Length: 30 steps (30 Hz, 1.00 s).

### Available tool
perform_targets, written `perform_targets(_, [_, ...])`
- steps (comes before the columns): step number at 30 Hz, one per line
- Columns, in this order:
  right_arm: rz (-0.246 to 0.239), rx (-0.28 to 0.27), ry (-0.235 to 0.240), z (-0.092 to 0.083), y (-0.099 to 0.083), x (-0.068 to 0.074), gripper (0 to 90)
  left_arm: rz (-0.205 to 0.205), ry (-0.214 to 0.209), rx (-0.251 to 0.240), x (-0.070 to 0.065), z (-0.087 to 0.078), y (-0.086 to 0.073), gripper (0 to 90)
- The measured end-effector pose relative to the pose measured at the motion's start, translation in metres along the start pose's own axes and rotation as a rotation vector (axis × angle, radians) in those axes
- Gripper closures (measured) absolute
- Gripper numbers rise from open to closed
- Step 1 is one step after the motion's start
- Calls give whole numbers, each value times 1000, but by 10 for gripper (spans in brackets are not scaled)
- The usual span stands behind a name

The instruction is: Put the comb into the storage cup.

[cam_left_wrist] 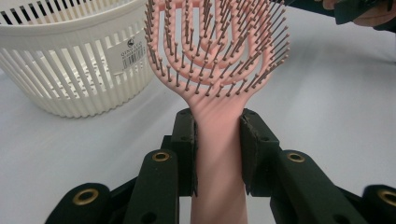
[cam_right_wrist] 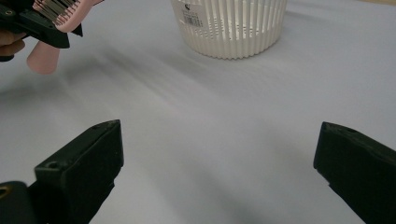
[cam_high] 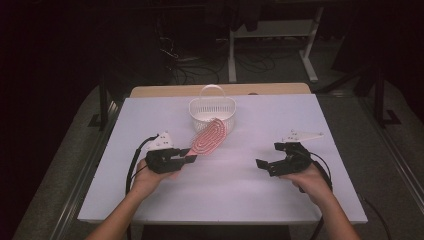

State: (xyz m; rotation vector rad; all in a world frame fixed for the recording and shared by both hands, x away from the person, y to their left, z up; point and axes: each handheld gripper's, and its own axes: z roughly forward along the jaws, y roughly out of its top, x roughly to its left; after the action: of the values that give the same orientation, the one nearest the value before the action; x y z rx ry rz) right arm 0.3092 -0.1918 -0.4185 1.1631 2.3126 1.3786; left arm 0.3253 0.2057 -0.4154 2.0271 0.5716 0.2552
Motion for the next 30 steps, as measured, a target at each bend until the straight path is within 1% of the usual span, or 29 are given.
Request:
perform_targets(3, [-1, 5, 0, 2, 2, 0, 0, -1, 4, -5, 1, -1, 0, 704])
perform_targets(7, [-3, 20, -14, 9, 8, 1, 0, -2, 6, -11, 2, -2, 0, 704])
perform_targets(9, [-2, 27, 0, 13, 14, 2, 0, -2, 6, -11, 2, -2, 0, 704])
perform_targets(12, [-10, 31, 8, 17, 19, 3, 0, -2, 7, -15, 1, -1, 0, 704])
perform_targets(16, [-10, 27, 31, 22, 27, 4, 0, -1, 10, -14, 2, -1, 0, 704])
perform_targets(19, [-12, 28, 40, 25, 31, 6, 0, 0, 11, -16, 2, -1, 0, 704])
perform_targets(20, [-16, 30, 51, 29, 35, 7, 0, 0, 12, -18, 2, -1, 0, 704])
perform_targets(23, [-23, 28, 62, 32, 40, 9, 0, 1, 14, -18, 3, -1, 0, 704])
perform_targets(24, [-31, 23, 74, 36, 43, 11, 0, 1, 14, -18, 3, -1, 0, 704])
perform_targets(27, [-38, 25, 81, 40, 47, 13, 0, 1, 14, -19, 3, -1, 0, 704])
perform_targets(30, [-48, 16, 115, 46, 53, 15, 0, 2, 14, -18, 4, -1, -1, 704])
